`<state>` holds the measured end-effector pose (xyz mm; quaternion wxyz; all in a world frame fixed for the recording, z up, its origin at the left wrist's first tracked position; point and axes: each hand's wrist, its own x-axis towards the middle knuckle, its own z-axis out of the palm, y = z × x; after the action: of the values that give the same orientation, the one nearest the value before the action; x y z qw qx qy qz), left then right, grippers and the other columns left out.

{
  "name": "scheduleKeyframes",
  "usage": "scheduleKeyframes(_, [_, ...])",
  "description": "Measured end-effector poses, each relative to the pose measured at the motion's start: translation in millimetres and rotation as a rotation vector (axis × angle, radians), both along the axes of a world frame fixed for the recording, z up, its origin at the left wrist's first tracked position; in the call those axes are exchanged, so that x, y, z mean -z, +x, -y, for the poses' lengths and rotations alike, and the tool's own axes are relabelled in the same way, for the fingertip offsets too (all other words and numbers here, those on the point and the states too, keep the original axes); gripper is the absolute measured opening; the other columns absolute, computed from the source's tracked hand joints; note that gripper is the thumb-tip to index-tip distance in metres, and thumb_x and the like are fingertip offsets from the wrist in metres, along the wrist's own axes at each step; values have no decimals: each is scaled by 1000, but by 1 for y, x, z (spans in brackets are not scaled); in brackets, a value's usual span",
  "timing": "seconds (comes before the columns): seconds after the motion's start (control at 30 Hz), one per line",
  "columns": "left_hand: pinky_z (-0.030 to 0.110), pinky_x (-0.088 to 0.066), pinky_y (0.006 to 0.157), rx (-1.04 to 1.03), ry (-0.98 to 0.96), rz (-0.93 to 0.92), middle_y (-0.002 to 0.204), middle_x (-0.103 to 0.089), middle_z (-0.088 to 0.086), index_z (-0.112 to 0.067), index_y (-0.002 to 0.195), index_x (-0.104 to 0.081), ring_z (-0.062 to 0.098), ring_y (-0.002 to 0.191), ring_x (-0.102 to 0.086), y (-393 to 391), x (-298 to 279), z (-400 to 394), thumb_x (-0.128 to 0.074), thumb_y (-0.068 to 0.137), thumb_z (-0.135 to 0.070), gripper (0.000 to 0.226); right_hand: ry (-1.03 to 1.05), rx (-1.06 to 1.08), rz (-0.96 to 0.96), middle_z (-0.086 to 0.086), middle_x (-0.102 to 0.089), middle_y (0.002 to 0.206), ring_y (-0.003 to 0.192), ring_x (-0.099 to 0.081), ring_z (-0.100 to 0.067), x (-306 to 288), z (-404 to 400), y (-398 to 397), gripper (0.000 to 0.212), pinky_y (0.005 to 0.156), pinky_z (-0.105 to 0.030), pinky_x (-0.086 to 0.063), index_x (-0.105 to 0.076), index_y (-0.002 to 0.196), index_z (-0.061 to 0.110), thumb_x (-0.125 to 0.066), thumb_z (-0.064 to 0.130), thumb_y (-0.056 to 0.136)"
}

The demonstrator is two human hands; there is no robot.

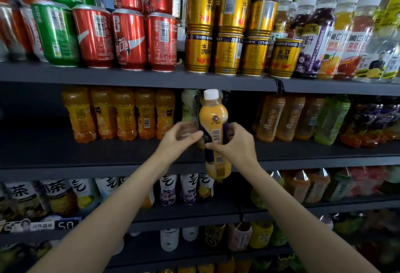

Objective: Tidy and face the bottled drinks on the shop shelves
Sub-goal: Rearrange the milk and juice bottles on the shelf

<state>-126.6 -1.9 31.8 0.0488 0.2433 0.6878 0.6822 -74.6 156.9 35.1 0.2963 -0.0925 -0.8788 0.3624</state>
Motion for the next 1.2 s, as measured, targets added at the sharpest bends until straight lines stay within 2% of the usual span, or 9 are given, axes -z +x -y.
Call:
scheduleKeyframes(0.2, [3,-42,68,-220,-85,-177,106,-55,-8,-16,122,-47,1,92,-53,-16,-10,-3,-76,75,-18,55,118,-74,-71,-1,-56,116,106,-55,-23,5,29,-35,57,84,-42,-49,-53,114,15,-80,35,69])
scheduleKeyframes(0.37, [23,-38,83,-388,-222,-293,110,-55,0,-10,123,-48,14,103,-52,-34,-9,-7,-77,74,-24,58,44,-172,-73,-8,-57,114,106,-55,-24,17,31,-61,57,82,-36,-49,-54,116,8,-81,31,71])
scheduleKeyframes(0.5, [26,-38,86,-441,-330,-318,116,-59,6,-9,120,-51,22,111,-54,-56,-11,-14,-73,77,-32,53,24,-315,53,-11,-61,114,106,-58,-23,16,10,-69,52,81,-25,-48,-54,120,3,-78,20,77])
scheduleKeyframes(0.63, [26,-38,82,-515,-399,-286,117,-57,9,-7,118,-47,23,111,-53,-73,-12,-27,-72,78,-37,56,-187,-105,-48,-7,-65,98,94,-63,-18,23,-42,-70,34,67,-6,-46,-60,111,0,-73,14,82])
scheduleKeyframes(0.77, [28,-40,88,-521,-366,-377,116,-52,8,-6,117,-41,21,111,-50,-78,5,-42,-76,74,-36,63,-243,40,-39,-12,-63,108,91,-55,-12,32,-84,-95,45,75,-19,-44,-54,118,-1,-73,18,82])
scheduleKeyframes(0.87, [38,-48,82,-602,-487,-470,106,-53,11,-2,112,-43,26,101,-55,-80,21,-48,-74,74,-41,62,-233,81,-38,-14,-60,116,102,-58,-19,39,-101,-130,51,80,-24,-44,-51,122,0,-74,21,81])
scheduleKeyframes(1.0, [35,-47,75,-712,-527,-471,103,-52,13,0,110,-43,29,97,-56,-86,26,-57,-73,74,-42,63,-229,118,-6,-17,-57,124,116,-54,-29,50,-112,-179,55,95,-36,-46,-47,129,1,-72,15,82])
scheduleKeyframes(1.1, [35,-48,72,-739,-540,-450,105,-52,16,2,112,-42,30,97,-56,-92,29,-60,-73,75,-41,65,-304,85,25,-17,-55,129,119,-52,-31,60,-116,-213,54,99,-38,-44,-44,134,4,-66,11,85])
scheduleKeyframes(1.2, [35,-46,71,-756,-517,-451,107,-52,16,3,115,-41,31,99,-56,-98,32,-60,-73,75,-39,66,-314,43,100,-15,-51,134,122,-50,-30,70,-123,-246,55,98,-33,-40,-38,138,5,-59,22,91])
